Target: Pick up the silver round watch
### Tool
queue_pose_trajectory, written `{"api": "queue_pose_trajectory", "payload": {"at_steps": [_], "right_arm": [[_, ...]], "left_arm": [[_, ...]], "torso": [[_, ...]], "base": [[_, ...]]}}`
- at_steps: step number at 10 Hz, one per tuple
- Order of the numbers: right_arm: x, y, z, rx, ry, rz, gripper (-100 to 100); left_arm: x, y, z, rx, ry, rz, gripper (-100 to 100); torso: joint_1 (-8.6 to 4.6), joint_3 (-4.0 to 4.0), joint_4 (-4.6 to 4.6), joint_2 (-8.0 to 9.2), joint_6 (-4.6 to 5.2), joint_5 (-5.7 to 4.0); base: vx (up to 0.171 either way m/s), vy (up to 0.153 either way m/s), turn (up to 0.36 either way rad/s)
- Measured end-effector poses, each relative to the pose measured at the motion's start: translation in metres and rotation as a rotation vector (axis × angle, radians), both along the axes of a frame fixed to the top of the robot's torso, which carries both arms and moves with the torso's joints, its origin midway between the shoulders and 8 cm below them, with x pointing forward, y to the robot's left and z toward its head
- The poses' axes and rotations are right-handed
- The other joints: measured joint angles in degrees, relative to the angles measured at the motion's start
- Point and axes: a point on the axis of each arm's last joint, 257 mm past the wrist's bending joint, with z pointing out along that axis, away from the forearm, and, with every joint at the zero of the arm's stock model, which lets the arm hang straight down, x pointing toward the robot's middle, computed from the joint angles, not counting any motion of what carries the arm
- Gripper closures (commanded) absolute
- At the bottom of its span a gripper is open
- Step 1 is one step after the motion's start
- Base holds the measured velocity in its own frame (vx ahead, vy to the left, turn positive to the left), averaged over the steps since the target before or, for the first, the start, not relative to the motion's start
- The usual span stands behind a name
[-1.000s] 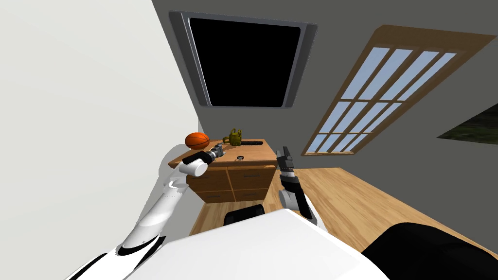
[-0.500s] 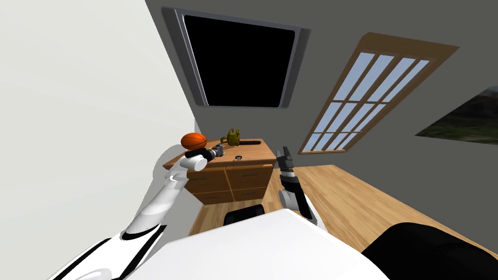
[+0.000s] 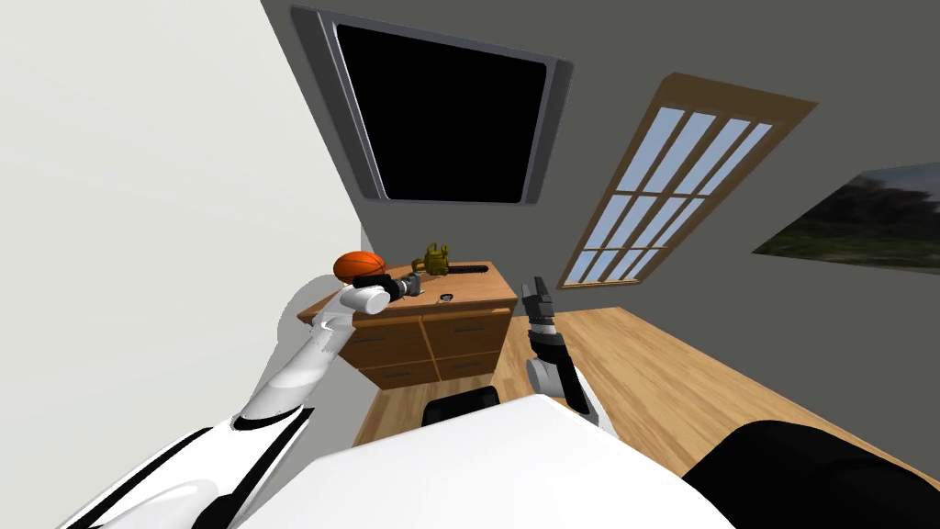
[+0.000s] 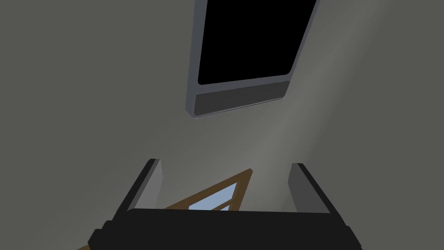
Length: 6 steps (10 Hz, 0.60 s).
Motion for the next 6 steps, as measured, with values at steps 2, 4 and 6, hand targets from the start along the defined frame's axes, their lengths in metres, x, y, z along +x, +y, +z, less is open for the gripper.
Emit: {"api": "queue_pose_trajectory", "payload": {"at_steps": [2, 4, 6], "right_arm": [[0.000, 0.000, 0.000, 0.000, 0.000, 0.000, 0], [0.000, 0.000, 0.000, 0.000, 0.000, 0.000, 0], [0.000, 0.000, 0.000, 0.000, 0.000, 0.000, 0]], "left_arm": [[0.001, 0.006, -0.003, 0.030, 0.049, -0.006, -100], [0.000, 0.014, -0.008, 0.062, 0.102, -0.011, -100], [0.000, 0.022, -0.012, 0.093, 0.155, -0.013, -100]], "torso": [[-0.04, 0.01, 0.01, 0.02, 0.00, -0.01], [-0.08, 0.02, 0.01, 0.04, 0.00, -0.02], [-0.10, 0.04, 0.01, 0.07, 0.00, -0.02]], "base": [[-0.025, -0.033, -0.092], [-0.026, -0.037, -0.095], [-0.035, -0.042, -0.089]]}}
